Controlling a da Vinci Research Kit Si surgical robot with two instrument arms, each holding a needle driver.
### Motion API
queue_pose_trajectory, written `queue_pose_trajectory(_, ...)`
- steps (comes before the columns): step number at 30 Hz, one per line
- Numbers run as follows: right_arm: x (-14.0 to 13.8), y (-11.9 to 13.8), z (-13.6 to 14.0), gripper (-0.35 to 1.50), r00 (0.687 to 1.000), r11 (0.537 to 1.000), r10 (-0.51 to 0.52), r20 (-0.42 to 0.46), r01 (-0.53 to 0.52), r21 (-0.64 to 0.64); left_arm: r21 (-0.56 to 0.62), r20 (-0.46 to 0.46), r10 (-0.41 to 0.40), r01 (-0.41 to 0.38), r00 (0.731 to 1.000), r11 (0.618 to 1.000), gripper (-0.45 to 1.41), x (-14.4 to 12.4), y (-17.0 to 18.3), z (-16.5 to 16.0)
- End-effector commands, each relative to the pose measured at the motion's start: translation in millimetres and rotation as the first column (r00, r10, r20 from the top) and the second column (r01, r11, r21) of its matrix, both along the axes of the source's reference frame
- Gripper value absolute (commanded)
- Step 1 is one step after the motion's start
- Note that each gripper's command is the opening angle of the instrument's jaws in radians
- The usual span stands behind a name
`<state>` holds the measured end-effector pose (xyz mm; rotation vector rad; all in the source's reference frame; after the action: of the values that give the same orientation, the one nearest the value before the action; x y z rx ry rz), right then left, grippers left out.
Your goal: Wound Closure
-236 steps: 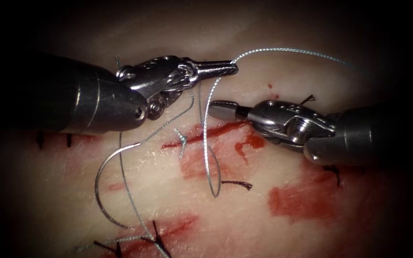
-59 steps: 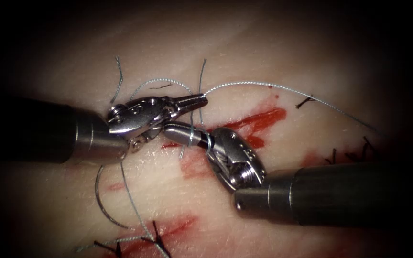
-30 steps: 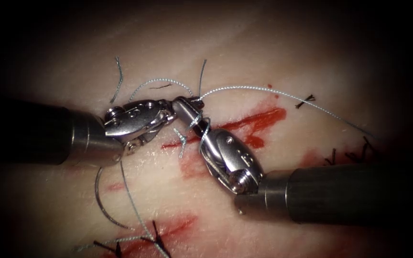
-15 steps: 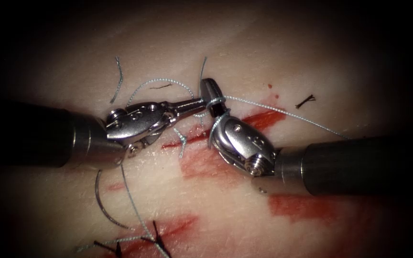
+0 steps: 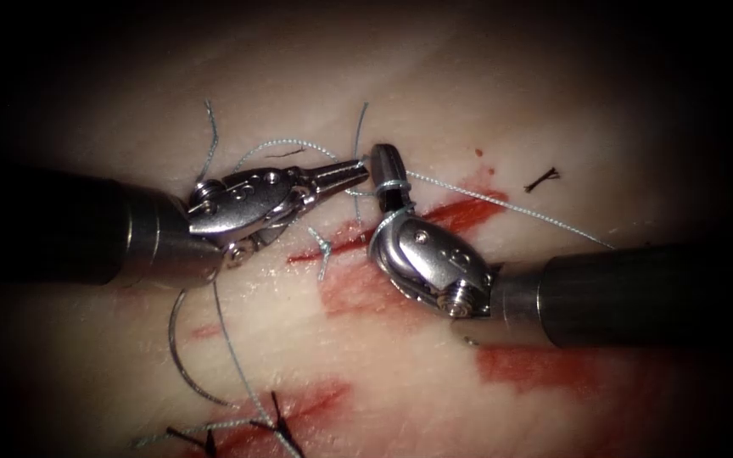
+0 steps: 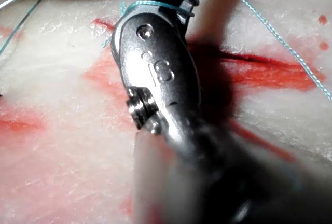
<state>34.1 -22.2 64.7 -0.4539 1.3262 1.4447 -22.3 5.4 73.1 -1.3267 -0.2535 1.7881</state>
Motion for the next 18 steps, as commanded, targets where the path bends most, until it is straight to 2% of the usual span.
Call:
queue_pose_trajectory(1,0.9,-0.7,0.0,-0.35,1.000,1.000,-0.013,-0.012,0.013,0.006,-0.001,-0.005,-0.013,0.013,1.000,1.000,-0.45,-0.5,-0.1,0.8)
queue_pose_trajectory(7,1.0,-1.2,0.1,-0.35,0.999,0.999,-0.032,-0.031,0.032,0.013,-0.002,-0.016,-0.038,0.038,0.999,0.999,-0.45,-0.5,0.1,0.9)
queue_pose_trajectory(12,0.7,-0.8,0.4,-0.35,0.995,0.997,-0.071,-0.063,0.072,0.009,0.007,0.022,0.047,-0.047,0.999,0.999,-0.45,-0.5,-0.3,0.2)
queue_pose_trajectory(16,-0.3,-0.1,0.2,-0.35,0.967,0.981,-0.194,-0.166,0.192,-0.027,0.017,0.060,0.105,-0.107,0.993,0.994,-0.45,-0.6,-0.6,-0.4)
queue_pose_trajectory(18,-0.6,0.0,0.0,-0.35,0.971,0.984,-0.177,-0.163,0.179,-0.003,0.020,0.082,0.144,-0.146,0.986,0.989,-0.45,-0.6,-0.9,-0.6)
